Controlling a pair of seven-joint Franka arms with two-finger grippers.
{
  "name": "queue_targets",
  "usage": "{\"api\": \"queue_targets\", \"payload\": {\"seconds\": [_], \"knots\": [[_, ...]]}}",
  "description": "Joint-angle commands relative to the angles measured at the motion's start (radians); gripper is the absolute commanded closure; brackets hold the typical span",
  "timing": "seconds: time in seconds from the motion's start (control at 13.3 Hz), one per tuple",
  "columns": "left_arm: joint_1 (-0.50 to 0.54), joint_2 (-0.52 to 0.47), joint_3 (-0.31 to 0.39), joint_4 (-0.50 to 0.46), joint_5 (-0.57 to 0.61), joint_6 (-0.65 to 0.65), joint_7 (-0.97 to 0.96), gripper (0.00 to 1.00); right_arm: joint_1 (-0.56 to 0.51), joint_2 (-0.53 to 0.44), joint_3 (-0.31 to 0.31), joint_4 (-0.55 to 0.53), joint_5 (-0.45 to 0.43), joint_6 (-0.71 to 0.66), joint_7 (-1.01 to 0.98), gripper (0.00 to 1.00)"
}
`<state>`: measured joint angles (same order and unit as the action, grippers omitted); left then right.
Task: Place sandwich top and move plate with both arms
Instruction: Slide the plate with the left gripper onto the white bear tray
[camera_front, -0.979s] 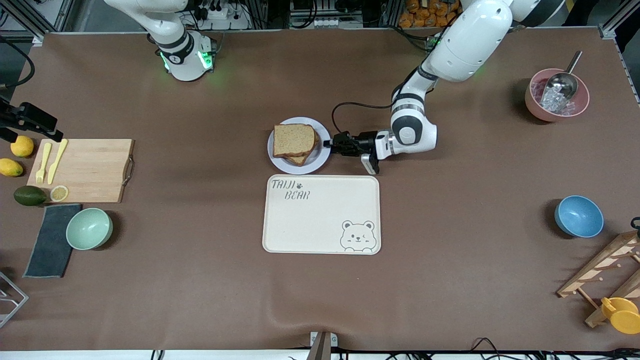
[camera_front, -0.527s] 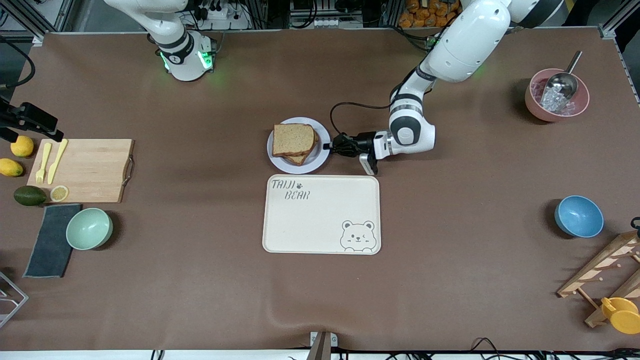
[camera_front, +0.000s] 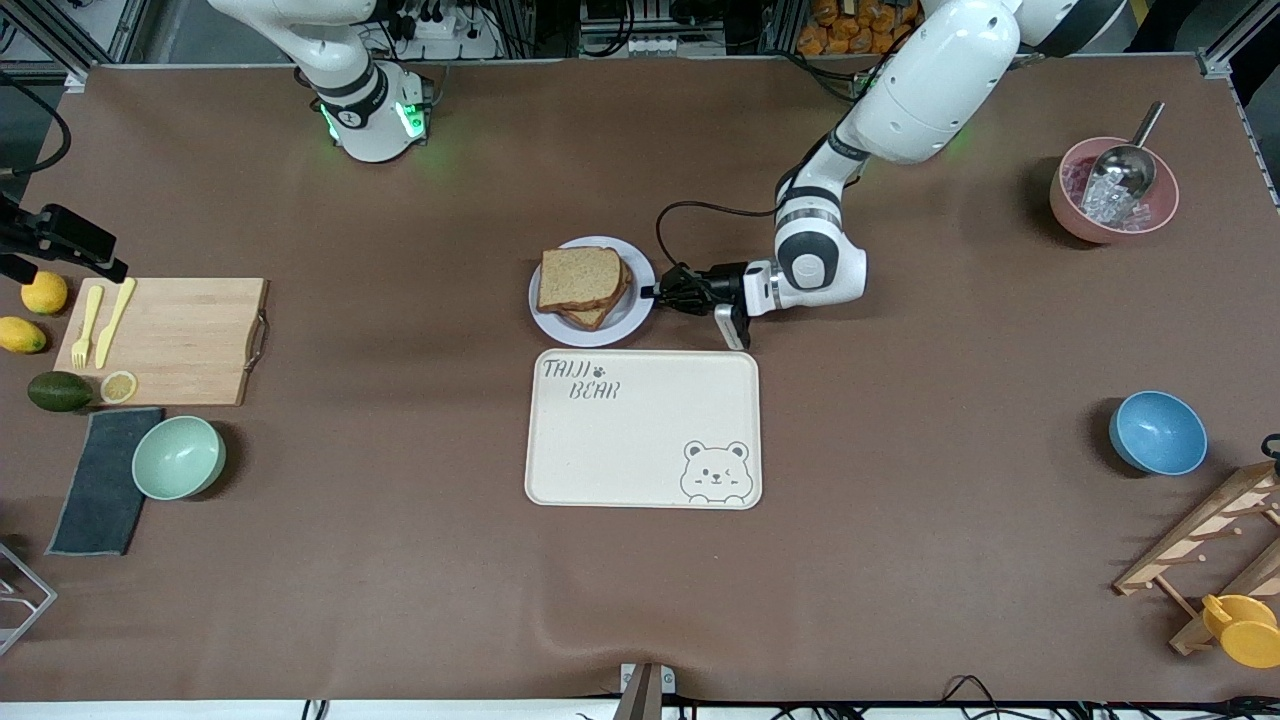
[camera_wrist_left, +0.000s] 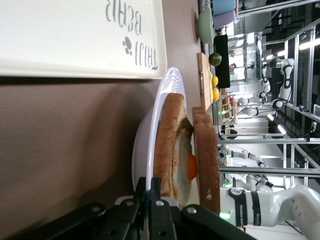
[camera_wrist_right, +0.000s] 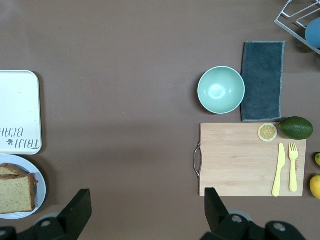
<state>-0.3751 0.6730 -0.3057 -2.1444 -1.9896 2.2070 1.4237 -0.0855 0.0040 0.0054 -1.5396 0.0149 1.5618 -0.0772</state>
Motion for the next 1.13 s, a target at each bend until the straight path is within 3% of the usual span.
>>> {"api": "queue_targets", "payload": {"seconds": [0.0, 0.3, 0.75, 1.05], "knots": [[0.010, 0.013, -0.026, 0.017, -0.070, -0.006, 0.038, 1.00, 0.001, -0.007, 0.004, -0.004, -0.004, -0.005, 0.019, 0.00], [0.016, 0.011, -0.042, 0.012, -0.110, -0.033, 0.038, 1.00, 0.001, -0.007, 0.004, -0.005, -0.003, -0.006, 0.020, 0.00], [0.186, 0.000, -0.223, 0.015, -0.129, -0.033, 0.041, 1.00, 0.004, -0.007, 0.005, -0.005, -0.001, -0.005, 0.020, 0.00], [0.238, -0.026, -0.227, 0.053, -0.118, -0.033, 0.026, 1.00, 0.006, -0.003, 0.005, -0.004, -0.001, 0.001, 0.022, 0.00]]}}
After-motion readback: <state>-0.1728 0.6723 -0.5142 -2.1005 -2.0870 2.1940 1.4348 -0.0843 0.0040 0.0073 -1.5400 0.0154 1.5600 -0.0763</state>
